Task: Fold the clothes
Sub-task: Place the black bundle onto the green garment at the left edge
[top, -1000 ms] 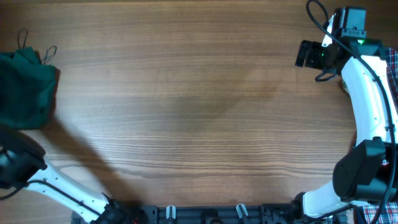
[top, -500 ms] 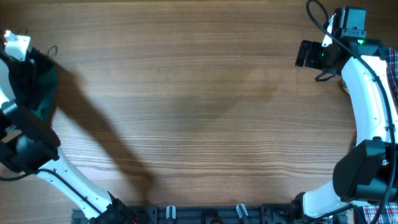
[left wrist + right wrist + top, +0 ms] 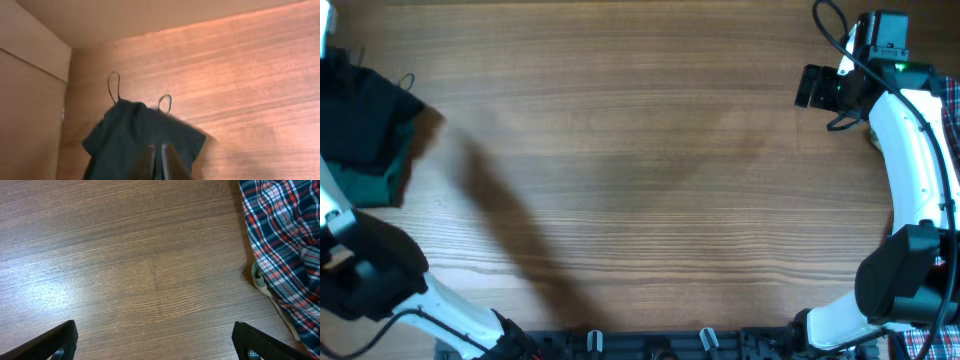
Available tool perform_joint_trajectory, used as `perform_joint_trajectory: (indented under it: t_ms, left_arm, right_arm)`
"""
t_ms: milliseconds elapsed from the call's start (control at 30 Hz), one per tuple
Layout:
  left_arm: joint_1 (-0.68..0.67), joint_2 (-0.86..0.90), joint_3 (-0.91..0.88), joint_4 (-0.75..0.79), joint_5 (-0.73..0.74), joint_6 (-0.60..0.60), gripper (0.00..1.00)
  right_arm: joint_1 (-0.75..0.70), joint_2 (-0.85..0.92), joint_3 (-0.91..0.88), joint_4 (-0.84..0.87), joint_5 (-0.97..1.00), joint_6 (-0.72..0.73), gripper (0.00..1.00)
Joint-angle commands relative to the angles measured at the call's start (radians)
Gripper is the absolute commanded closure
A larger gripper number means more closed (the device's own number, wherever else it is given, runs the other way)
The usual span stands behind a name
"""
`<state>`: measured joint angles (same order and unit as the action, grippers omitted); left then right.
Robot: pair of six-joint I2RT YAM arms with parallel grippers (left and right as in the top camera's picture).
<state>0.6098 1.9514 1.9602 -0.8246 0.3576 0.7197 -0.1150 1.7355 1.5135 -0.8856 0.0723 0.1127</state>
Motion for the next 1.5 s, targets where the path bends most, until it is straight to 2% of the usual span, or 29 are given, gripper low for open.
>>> perform_joint_trajectory:
  t_ms: [0,67,200,333,467,567,700,800,900,1033,1233,1367,1467]
  left_arm:
    - [0.006,0.053,-0.004,0.051,-0.003,-0.134,0.96]
    - [0.014,0.103,-0.004,0.105,-0.068,-0.267,0.96]
    - [0.040,0.211,-0.004,0.171,-0.087,-0.418,0.96]
    - [0.084,0.360,-0.004,0.169,-0.153,-0.531,0.96]
    - [0.139,0.539,-0.005,0.093,-0.194,-0.531,0.96]
    - [0.161,0.555,-0.004,0.091,-0.180,-0.548,0.96]
    - [0.142,0.406,-0.001,0.145,-0.118,-0.549,0.96]
    - [0.083,0.232,-0.001,0.185,-0.095,-0.553,0.96]
    - [0.001,0.151,-0.001,0.174,-0.082,-0.552,0.96]
    - [-0.068,0.205,-0.006,0.142,-0.082,-0.553,0.96]
    - [-0.069,0.335,-0.050,0.127,-0.077,-0.552,0.96]
    - [-0.069,0.464,-0.166,0.222,0.080,-0.552,0.96]
    - [-0.069,0.497,-0.207,0.283,0.084,-0.549,0.96]
  right_arm:
    - [0.000,-0.017,0.010,0.003,0.010,0.018,0.00]
    - [0.000,-0.017,0.010,0.003,0.011,0.018,0.00]
    - [0.000,-0.017,0.010,0.003,0.011,0.018,0.00]
    - [0.000,-0.017,0.010,0.003,0.010,0.018,0.00]
    - [0.000,-0.017,0.010,0.003,0.010,0.018,0.00]
    - [0.000,-0.017,0.010,0.003,0.010,0.018,0.00]
    - [0.000,-0.017,0.010,0.003,0.010,0.019,0.00]
    - [0.000,-0.017,0.010,0.003,0.010,0.018,0.00]
    - [0.000,-0.017,0.010,0.003,0.010,0.018,0.00]
    - [0.000,-0.017,0.010,0.003,0.010,0.019,0.00]
    - [0.000,-0.017,0.010,0.003,0.010,0.019,0.00]
    - [0.000,-0.017,0.010,0.003,0.011,0.018,0.00]
    - [0.000,-0.017,0.010,0.003,0.010,0.019,0.00]
